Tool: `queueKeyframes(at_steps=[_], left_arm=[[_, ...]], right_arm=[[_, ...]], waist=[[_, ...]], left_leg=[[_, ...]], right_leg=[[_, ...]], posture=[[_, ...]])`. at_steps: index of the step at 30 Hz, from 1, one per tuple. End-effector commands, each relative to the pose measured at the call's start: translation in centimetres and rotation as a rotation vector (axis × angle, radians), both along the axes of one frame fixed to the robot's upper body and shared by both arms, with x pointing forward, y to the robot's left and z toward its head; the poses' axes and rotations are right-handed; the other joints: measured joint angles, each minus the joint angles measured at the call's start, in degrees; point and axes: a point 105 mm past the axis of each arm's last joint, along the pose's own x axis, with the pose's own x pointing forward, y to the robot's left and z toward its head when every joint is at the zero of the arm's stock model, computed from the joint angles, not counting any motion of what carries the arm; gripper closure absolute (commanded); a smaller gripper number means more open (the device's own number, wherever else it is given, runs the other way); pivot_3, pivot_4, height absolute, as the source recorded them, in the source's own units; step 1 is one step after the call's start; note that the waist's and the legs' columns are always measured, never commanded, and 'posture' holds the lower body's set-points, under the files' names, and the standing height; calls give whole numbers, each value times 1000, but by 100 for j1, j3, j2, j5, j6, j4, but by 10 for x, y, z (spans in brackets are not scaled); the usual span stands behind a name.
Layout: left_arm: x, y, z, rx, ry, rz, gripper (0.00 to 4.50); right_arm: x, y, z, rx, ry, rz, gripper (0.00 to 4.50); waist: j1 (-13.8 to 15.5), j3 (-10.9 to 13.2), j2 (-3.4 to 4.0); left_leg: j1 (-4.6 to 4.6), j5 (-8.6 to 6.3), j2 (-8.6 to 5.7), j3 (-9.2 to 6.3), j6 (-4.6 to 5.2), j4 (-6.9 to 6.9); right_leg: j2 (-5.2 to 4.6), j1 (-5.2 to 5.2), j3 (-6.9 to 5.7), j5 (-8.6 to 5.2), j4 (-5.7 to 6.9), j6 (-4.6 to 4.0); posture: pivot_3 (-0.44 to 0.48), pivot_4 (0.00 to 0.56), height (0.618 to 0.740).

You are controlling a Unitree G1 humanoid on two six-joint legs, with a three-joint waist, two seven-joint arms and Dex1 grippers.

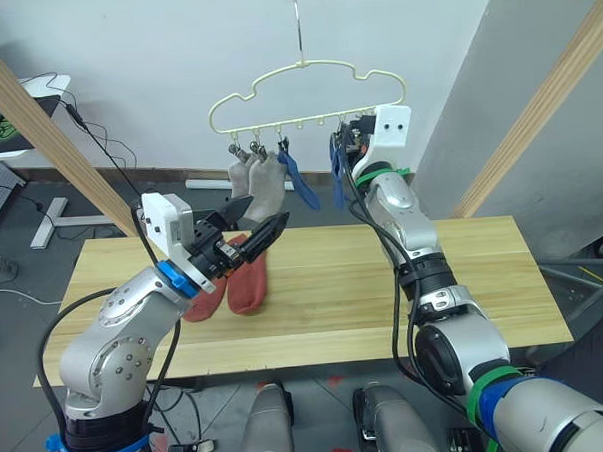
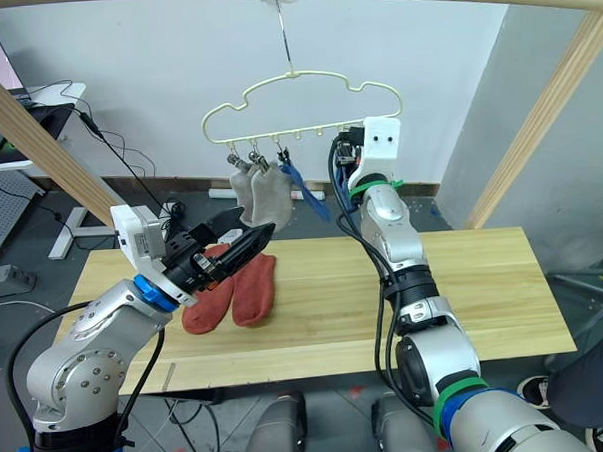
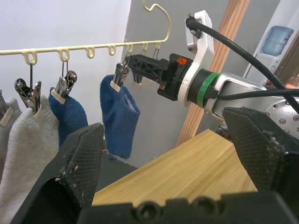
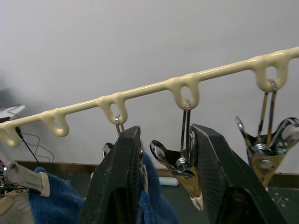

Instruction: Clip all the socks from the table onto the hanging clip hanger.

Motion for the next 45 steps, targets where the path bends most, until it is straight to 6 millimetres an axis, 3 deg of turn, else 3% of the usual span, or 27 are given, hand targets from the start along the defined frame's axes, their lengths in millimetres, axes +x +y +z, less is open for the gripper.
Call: queueKeyframes(at_steps=[1, 16, 23, 24, 45], left_arm=[[-6, -2, 13, 5, -57, -13, 0], [-3, -2, 12, 12, -52, -20, 0], [-3, -4, 12, 12, -49, -21, 0], [-3, -4, 12, 12, -49, -21, 0], [-4, -8, 11, 12, -46, -21, 0]], right_arm=[[-2, 2, 23, 29, -71, 10, 2756], [0, -1, 23, 31, -71, 7, 2756], [0, -1, 22, 38, -66, 19, 4427], [0, -1, 22, 38, -66, 19, 4467], [0, -11, 20, 1, -66, 5, 4467]], waist=[[3, 0, 0], [4, 0, 0], [3, 0, 0], [3, 0, 0], [3, 0, 0]], left_leg=[[0, 0, 0, 0, 0, 0], [0, 0, 1, 0, 0, 0], [0, 0, 0, 0, 0, 0], [0, 0, 0, 0, 0, 0], [0, 0, 0, -1, 0, 0]], right_leg=[[0, 0, -1, 0, 0, 0], [0, 0, -1, 0, 0, 0], [0, 0, -1, 0, 0, 0], [0, 0, -1, 0, 0, 0], [0, 0, -1, 0, -1, 0]], posture=[[116, 208, 740], [114, 207, 740], [110, 209, 740], [110, 209, 740], [100, 213, 740]])
